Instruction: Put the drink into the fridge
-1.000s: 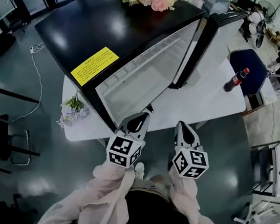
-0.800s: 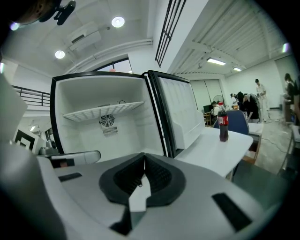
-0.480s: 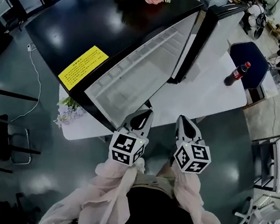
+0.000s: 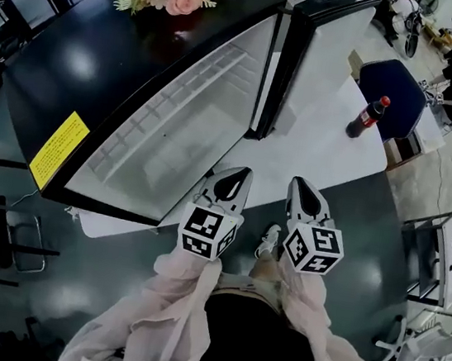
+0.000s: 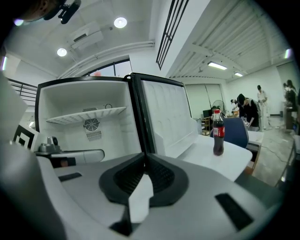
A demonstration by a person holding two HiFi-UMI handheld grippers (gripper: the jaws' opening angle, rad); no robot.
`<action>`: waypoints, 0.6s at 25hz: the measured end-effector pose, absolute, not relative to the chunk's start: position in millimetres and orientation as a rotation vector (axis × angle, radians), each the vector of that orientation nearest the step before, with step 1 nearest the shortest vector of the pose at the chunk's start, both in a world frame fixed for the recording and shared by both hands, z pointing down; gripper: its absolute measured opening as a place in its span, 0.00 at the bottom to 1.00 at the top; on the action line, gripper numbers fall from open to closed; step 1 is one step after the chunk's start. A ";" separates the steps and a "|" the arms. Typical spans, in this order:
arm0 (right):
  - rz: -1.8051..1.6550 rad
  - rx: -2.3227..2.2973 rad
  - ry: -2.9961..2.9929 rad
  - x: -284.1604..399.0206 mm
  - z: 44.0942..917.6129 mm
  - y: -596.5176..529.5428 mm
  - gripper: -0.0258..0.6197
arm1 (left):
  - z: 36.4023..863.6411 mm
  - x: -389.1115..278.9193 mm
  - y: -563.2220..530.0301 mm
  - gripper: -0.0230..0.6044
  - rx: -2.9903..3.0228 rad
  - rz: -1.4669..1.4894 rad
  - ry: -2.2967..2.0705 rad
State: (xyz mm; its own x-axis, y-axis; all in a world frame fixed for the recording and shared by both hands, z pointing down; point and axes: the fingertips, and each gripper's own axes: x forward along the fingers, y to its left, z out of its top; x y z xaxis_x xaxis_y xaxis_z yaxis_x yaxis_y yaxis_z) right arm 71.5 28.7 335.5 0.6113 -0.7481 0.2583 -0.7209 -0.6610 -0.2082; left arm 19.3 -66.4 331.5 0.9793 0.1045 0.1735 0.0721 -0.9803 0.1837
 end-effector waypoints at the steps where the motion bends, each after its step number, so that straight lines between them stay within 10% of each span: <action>1: -0.497 -2.744 1.256 81.4 335.2 30.7 0.06 | 331.8 29.8 -62.5 0.06 2.953 0.278 0.139; 15: -0.553 -2.776 1.083 233.1 365.4 91.8 0.30 | 359.4 173.2 -6.2 0.06 2.951 0.381 0.275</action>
State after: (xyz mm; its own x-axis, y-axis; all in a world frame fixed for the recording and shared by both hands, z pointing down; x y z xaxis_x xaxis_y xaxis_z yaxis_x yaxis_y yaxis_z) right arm 233.1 91.8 365.4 0.6790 -0.6729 0.2937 -0.6324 -0.7392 -0.2317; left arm 173.2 -6.2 359.4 0.9508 0.2002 0.2363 0.1612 -0.9714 0.1742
